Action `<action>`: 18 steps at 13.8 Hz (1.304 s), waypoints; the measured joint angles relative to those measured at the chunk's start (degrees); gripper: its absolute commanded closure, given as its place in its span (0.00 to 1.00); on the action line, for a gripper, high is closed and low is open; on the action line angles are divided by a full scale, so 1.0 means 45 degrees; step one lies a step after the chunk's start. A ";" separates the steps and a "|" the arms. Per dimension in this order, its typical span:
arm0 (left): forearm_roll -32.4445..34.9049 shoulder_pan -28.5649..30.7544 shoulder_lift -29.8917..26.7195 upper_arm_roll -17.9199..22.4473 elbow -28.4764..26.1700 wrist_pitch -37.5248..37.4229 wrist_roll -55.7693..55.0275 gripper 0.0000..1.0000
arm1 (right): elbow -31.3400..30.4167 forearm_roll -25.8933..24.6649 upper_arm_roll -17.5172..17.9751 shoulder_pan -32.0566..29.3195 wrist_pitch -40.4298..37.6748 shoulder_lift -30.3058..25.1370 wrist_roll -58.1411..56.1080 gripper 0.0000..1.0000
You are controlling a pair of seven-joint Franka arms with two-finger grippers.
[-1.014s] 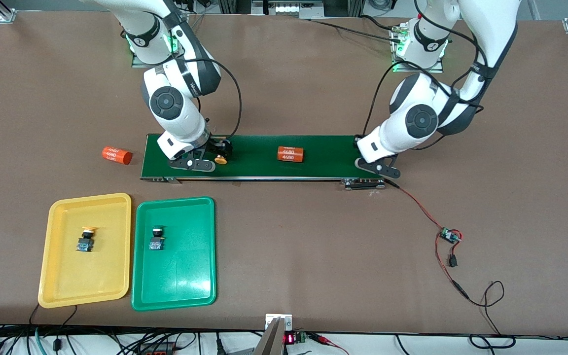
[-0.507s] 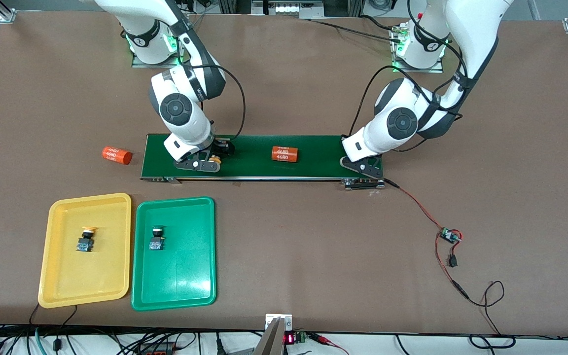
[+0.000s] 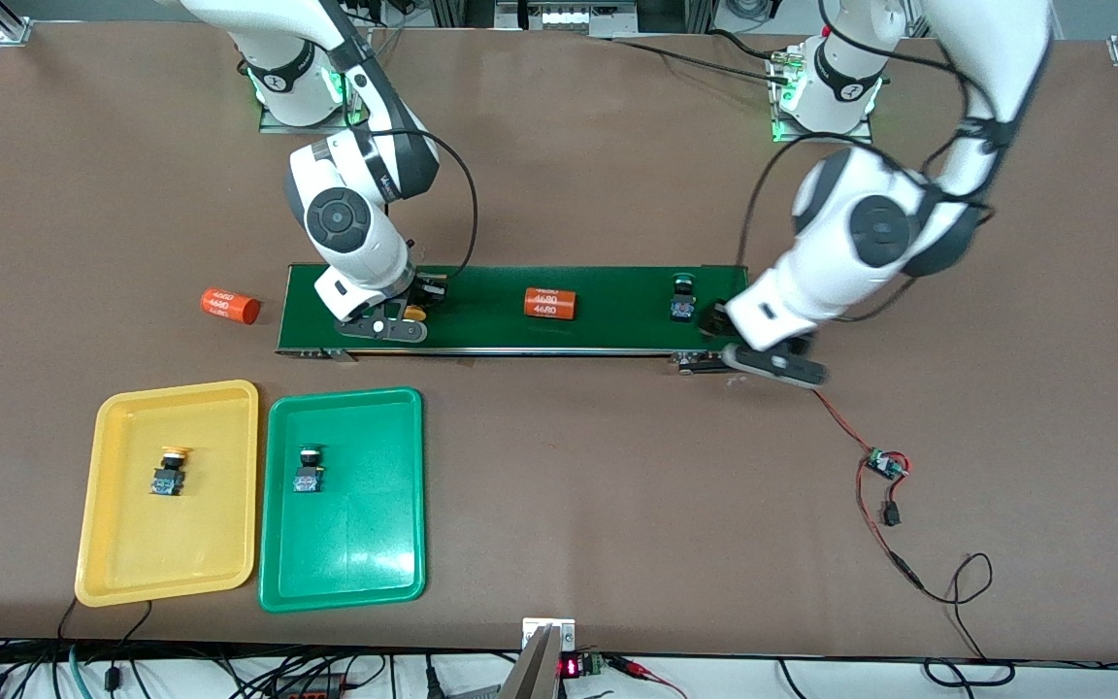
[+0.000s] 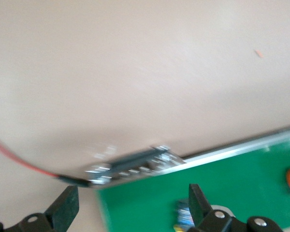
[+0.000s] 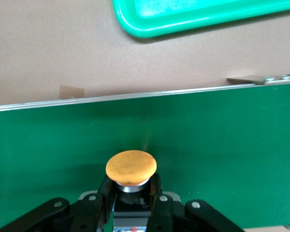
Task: Sort buttons by color to trays
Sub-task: 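Carry the yellow-cap button to the yellow tray while the left gripper withdraws, then lower the button into the yellow tray and open the right gripper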
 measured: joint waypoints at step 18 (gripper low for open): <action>0.0000 0.0124 -0.1473 0.4308 0.6129 -0.8770 0.0909 0.00 | 0.7636 -0.1086 -0.0350 -0.6577 -0.0737 0.4717 -0.9143 0.86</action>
